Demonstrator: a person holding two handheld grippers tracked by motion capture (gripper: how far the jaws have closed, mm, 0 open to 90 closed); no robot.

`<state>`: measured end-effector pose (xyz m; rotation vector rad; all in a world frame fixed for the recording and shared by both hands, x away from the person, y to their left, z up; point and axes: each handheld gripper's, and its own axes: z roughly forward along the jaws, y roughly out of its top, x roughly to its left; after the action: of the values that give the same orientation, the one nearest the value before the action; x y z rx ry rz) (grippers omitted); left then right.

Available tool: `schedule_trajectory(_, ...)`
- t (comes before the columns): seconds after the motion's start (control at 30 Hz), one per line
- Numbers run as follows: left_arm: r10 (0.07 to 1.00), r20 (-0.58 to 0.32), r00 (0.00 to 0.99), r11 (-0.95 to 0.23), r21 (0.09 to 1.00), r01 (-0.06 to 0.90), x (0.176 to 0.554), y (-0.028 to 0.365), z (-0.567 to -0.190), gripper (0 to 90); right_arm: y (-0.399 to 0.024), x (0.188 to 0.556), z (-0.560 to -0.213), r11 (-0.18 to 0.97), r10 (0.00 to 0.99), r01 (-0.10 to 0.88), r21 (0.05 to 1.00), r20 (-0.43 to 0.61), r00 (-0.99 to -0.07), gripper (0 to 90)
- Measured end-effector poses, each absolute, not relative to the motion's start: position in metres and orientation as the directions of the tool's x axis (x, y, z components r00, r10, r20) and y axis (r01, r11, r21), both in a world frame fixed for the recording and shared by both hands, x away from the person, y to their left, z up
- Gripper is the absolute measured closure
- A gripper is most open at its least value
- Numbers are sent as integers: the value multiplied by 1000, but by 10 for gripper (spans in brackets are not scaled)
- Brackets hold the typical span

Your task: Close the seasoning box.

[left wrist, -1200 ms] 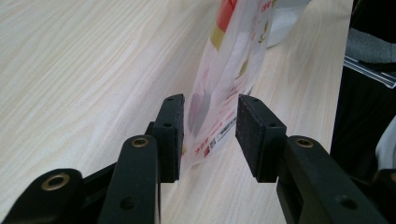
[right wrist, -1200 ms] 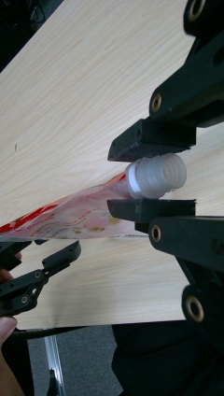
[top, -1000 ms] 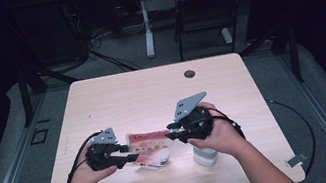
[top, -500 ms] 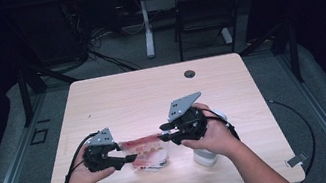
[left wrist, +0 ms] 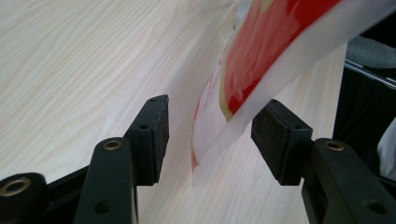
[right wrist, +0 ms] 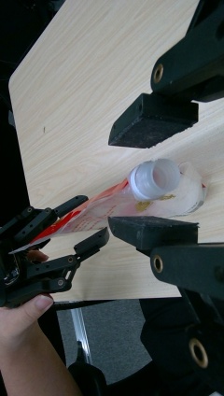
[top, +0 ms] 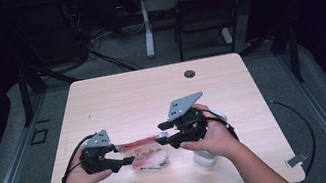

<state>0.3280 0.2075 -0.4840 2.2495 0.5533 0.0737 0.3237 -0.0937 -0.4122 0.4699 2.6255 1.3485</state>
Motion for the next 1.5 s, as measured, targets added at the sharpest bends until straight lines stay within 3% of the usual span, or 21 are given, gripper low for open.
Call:
schedule_trajectory(0.77,482,-97,871,-524,764,376,319,252,-456,482,-115,314,-406,478,388,233,847,35,-921,519)
schedule_trajectory(1.5,574,-99,813,-505,739,446,328,261,-468,490,-148,314,-410,441,503,285,851,28,-864,521)
